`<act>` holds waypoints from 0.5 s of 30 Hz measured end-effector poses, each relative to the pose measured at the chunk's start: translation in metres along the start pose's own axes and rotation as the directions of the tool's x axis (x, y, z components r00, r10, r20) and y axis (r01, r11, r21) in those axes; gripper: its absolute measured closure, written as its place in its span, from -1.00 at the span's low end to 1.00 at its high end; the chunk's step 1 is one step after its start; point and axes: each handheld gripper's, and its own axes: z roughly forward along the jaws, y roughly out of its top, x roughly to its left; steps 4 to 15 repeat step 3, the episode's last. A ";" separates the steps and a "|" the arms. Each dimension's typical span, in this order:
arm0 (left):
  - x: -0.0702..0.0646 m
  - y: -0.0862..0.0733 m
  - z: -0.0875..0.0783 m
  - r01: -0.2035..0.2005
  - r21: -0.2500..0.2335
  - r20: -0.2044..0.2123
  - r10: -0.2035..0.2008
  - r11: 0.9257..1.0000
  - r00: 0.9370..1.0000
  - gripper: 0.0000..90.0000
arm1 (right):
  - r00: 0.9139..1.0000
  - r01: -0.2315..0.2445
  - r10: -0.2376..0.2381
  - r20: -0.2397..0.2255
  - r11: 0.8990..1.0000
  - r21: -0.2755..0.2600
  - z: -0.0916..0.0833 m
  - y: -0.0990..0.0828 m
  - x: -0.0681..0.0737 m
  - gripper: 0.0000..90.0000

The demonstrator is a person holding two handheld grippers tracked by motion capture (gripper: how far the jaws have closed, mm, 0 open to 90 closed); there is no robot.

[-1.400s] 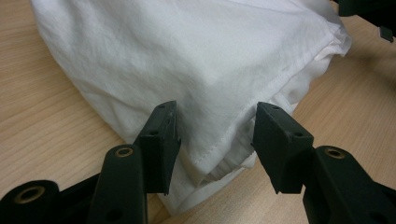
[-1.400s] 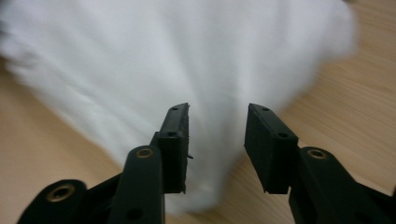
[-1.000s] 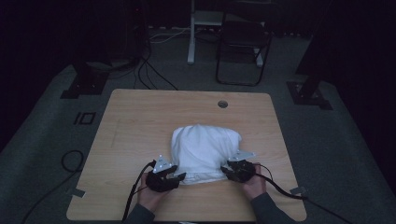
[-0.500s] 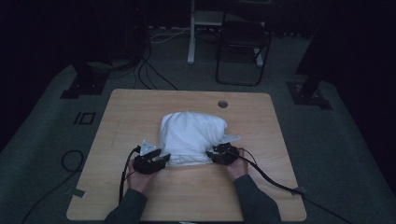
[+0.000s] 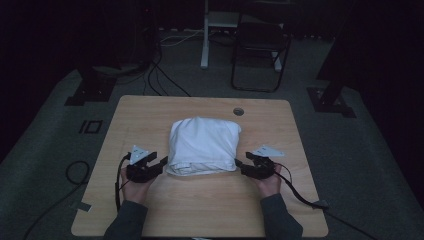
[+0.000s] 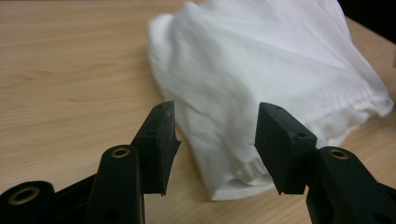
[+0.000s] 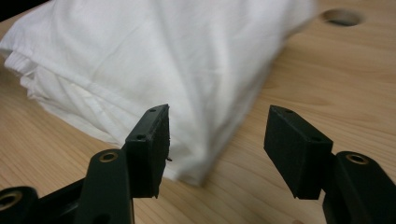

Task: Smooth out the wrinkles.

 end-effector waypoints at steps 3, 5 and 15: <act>0.010 -0.001 -0.007 0.018 -0.011 -0.026 -0.019 1.000 0.999 0.05 | 1.000 -0.023 0.023 0.002 1.000 -0.021 -0.012 -0.001 -0.007 -0.14; 0.010 -0.001 -0.007 0.018 -0.011 -0.026 -0.019 1.000 0.999 0.05 | 1.000 -0.023 0.023 0.002 1.000 -0.021 -0.012 -0.001 -0.007 -0.14; 0.010 -0.001 -0.007 0.018 -0.011 -0.026 -0.019 1.000 0.999 0.05 | 1.000 -0.023 0.023 0.002 1.000 -0.021 -0.012 -0.001 -0.007 -0.14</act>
